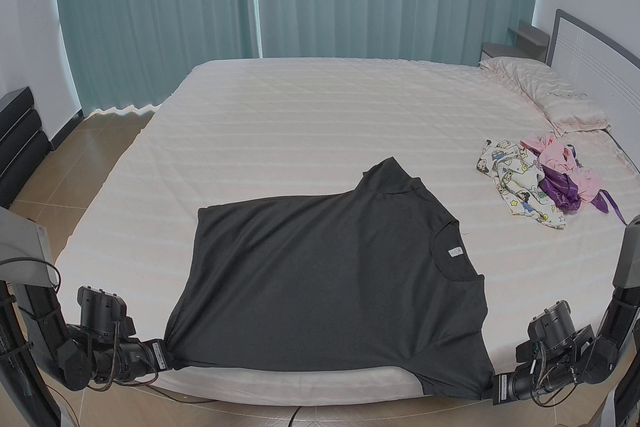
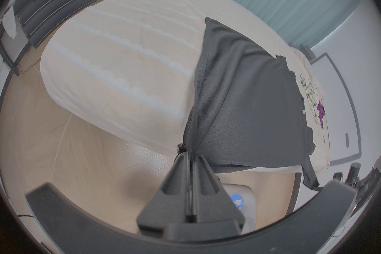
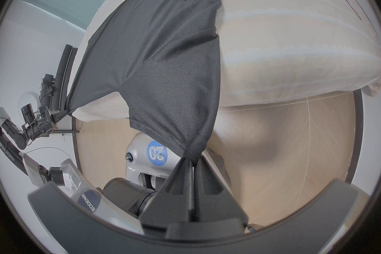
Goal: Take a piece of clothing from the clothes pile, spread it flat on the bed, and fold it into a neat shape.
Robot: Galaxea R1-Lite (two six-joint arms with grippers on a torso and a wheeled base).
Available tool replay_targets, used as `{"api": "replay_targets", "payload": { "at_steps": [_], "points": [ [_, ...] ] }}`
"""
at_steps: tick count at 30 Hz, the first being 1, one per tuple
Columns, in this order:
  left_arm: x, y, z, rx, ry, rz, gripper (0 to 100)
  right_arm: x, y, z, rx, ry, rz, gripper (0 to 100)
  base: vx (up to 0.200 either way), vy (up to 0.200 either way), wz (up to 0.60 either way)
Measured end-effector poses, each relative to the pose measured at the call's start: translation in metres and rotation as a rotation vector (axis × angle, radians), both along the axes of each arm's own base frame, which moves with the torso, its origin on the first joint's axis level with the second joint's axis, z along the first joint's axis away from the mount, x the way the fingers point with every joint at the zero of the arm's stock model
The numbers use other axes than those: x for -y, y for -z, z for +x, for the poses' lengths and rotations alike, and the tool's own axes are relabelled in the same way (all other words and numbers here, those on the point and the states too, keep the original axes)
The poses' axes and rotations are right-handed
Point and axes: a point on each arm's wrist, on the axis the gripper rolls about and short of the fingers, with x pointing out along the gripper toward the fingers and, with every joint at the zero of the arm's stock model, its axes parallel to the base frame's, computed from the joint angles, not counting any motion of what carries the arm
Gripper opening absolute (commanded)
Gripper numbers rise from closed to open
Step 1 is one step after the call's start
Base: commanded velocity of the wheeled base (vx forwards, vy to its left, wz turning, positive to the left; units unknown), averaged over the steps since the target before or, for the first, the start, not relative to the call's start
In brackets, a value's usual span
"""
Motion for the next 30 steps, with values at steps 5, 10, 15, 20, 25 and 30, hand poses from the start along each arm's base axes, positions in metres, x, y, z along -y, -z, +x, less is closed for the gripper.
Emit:
{"api": "replay_targets", "payload": {
  "at_steps": [5,10,15,20,25,30],
  "points": [
    [-0.001,0.002,-0.008,-0.024,0.033,0.024,0,0.001,-0.004,-0.007,-0.031,-0.014,-0.019,0,0.0,0.0,0.0],
    [-0.001,0.003,-0.011,-0.047,0.038,0.03,0,0.003,-0.007,-0.014,-0.059,-0.028,-0.032,0,0.0,0.0,0.0],
    [-0.001,0.006,-0.02,-0.133,0.055,0.044,0,0.001,-0.011,-0.021,-0.08,-0.055,-0.04,0,0.0,0.0,0.0],
    [-0.002,0.004,-0.031,-0.21,0.078,0.059,0,0.0,-0.014,-0.025,-0.078,-0.071,-0.053,0,0.0,0.0,0.0],
    [-0.002,0.0,-0.04,-0.25,0.091,0.063,0,0.001,-0.019,-0.027,-0.053,-0.082,-0.056,0,0.0,0.0,0.0],
    [-0.001,-0.006,-0.039,-0.209,0.091,0.059,0,0.003,-0.027,-0.022,0.02,-0.051,-0.029,0,0.0,0.0,0.0]
  ]
}}
